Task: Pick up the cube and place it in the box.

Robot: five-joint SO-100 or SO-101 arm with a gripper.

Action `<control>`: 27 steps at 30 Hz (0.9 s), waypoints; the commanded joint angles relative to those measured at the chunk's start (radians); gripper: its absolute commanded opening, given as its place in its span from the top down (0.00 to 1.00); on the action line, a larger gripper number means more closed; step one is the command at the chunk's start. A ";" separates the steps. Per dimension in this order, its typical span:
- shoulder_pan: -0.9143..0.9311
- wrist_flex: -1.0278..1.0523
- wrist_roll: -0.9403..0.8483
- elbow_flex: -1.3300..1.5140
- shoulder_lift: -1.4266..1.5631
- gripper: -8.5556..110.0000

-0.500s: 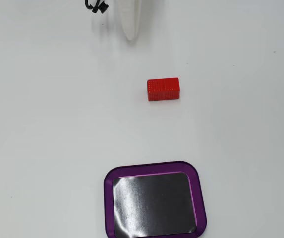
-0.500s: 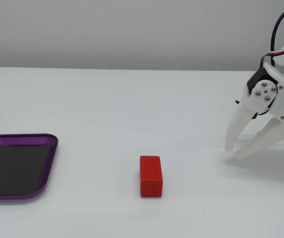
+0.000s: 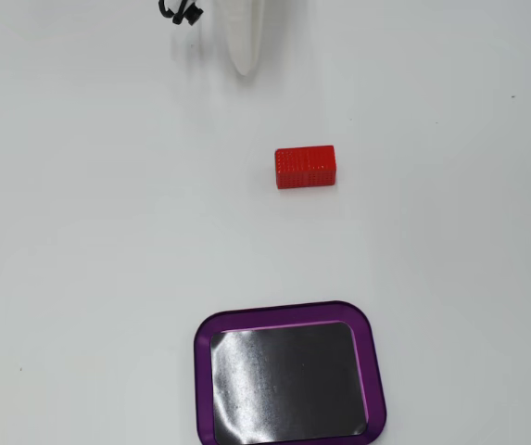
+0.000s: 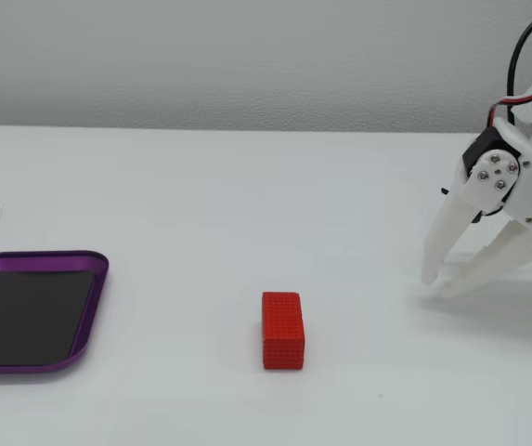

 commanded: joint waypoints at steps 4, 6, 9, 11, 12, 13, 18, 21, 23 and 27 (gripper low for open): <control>0.006 -0.189 -0.011 -0.014 0.072 0.93; 0.006 -0.301 -0.011 -0.077 0.072 0.93; -0.012 -0.394 -0.008 -0.204 0.052 0.93; -0.048 -0.402 -0.008 -0.282 0.018 0.93; -0.069 -0.400 -0.008 -0.313 -0.015 0.92; -0.092 -0.397 -0.008 -0.341 -0.058 0.92; -0.250 -0.353 -0.005 -0.508 -0.483 0.89; -0.296 -0.350 0.003 -0.644 -0.811 0.83; -0.305 -0.336 0.005 -0.752 -1.012 0.78; -0.307 -0.270 0.035 -0.982 -1.355 0.70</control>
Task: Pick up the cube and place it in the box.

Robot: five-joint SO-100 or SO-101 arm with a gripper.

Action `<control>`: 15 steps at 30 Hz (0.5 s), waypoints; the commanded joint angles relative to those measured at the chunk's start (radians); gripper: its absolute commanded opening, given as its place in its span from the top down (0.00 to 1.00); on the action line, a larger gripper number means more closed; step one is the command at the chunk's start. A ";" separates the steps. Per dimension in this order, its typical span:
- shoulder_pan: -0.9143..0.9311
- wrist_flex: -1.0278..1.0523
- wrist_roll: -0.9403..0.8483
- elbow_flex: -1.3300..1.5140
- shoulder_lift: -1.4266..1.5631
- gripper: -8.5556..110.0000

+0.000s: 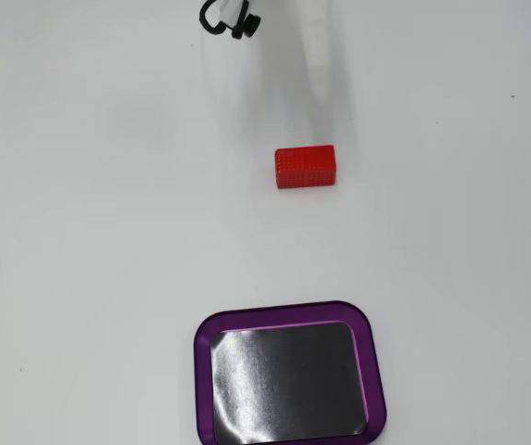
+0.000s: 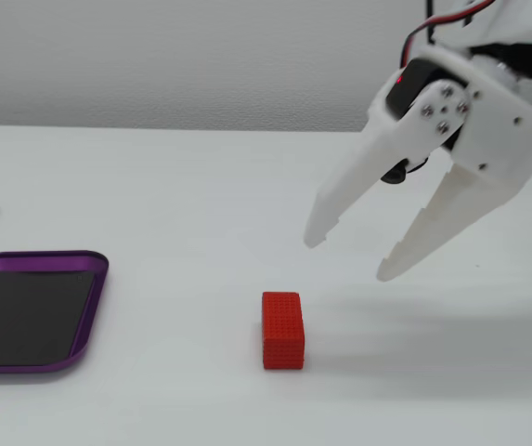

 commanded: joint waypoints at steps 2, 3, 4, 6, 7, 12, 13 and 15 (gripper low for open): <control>-0.014 0.078 0.060 -0.291 -0.387 0.66; -0.011 0.104 0.066 -0.341 -0.451 0.65; -0.006 0.129 0.069 -0.388 -0.508 0.64; -0.005 0.152 0.069 -0.468 -0.611 0.63; -0.005 0.156 0.069 -0.500 -0.658 0.63; -0.002 0.155 0.055 -0.565 -0.810 0.63; -0.002 0.149 0.054 -0.565 -0.825 0.63; 0.003 0.146 0.054 -0.565 -0.848 0.63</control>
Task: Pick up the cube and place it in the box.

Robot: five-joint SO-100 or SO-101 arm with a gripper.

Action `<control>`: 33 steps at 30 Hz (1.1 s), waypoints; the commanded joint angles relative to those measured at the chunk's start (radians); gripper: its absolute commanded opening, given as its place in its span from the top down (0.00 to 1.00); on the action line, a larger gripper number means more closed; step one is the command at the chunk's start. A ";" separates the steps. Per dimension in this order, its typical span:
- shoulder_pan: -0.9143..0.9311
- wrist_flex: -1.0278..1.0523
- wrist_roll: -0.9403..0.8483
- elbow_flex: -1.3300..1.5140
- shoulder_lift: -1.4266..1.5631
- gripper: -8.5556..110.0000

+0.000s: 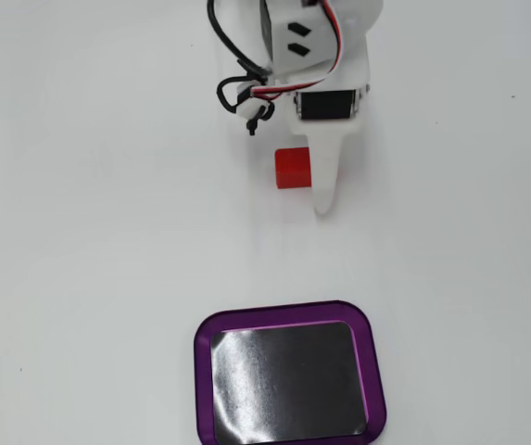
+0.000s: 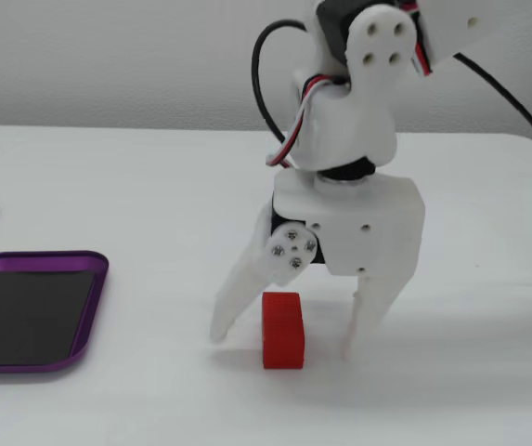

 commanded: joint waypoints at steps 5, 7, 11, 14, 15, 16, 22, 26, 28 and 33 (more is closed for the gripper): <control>0.084 -0.003 -0.049 -0.029 -0.025 0.63; 0.121 -0.003 -0.086 -0.029 -0.026 0.63; 0.166 -0.003 -0.106 -0.029 -0.026 0.67; 0.166 -0.003 -0.106 -0.029 -0.026 0.75; 0.161 -0.003 -0.106 -0.029 -0.026 0.78; 0.158 -0.003 -0.106 -0.029 -0.026 0.81; 0.120 0.005 -0.092 -0.029 -0.015 0.92; 0.101 0.006 -0.094 -0.029 -0.017 0.90; 0.101 0.002 -0.094 -0.031 -0.018 0.88; 0.100 -0.003 -0.101 -0.031 -0.012 0.92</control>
